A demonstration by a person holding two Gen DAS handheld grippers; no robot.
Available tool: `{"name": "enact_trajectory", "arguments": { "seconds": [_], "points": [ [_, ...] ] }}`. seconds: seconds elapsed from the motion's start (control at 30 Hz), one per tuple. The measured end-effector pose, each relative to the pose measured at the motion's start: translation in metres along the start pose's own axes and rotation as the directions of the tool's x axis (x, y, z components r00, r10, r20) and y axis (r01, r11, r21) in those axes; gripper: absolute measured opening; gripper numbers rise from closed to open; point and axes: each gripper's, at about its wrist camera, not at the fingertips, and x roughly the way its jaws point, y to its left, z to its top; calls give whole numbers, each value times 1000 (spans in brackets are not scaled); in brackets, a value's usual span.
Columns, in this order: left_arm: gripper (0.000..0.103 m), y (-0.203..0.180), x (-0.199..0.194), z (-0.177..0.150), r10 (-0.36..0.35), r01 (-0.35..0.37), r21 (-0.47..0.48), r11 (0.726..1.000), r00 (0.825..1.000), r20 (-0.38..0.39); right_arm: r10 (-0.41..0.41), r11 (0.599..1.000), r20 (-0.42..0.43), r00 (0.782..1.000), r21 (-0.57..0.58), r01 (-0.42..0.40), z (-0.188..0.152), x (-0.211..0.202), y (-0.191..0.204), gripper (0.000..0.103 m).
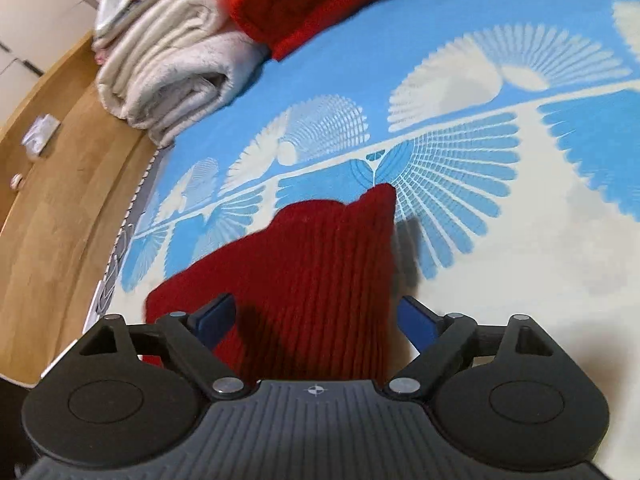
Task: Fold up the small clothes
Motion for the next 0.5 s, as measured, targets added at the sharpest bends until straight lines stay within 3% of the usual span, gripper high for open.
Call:
{"name": "enact_trajectory", "arguments": {
  "seconds": [0.07, 0.1, 0.17, 0.2, 0.23, 0.3, 0.37, 0.5],
  "points": [
    [102, 1, -1, 0, -1, 2, -16, 1000, 1000, 15, 1, 999, -18, 1000, 32, 0, 7, 22, -9, 93],
    [96, 0, -3, 0, 9, -9, -11, 1000, 999, 35, 8, 998, -29, 1000, 56, -6, 6, 32, -13, 93],
    [84, -2, -7, -3, 33, -34, 5, 999, 996, 79, 39, 999, -43, 998, 35, -38, 5, 42, -8, 74],
    [77, -2, -9, -4, 41, -41, 3, 999, 995, 94, 38, 998, -39, 999, -39, -39, 4, 42, 3, 56],
    [71, -2, -11, -4, 41, -42, 2, 999, 994, 99, 23, 993, -24, 999, -118, -26, 3, 40, 15, 45],
    [66, -3, -10, 1, 30, -30, -6, 1000, 996, 85, 6, 976, -10, 1000, -218, -8, 6, 30, 35, 38],
    [55, -5, -10, 14, 4, -3, -15, 1000, 998, 62, 7, 978, -3, 1000, -208, -7, 14, 18, 39, 36],
    [46, -58, -8, 56, 13, -21, 181, 983, 999, 49, -25, 986, 60, 998, -160, 34, 27, -16, 23, 34]
  ]
}}
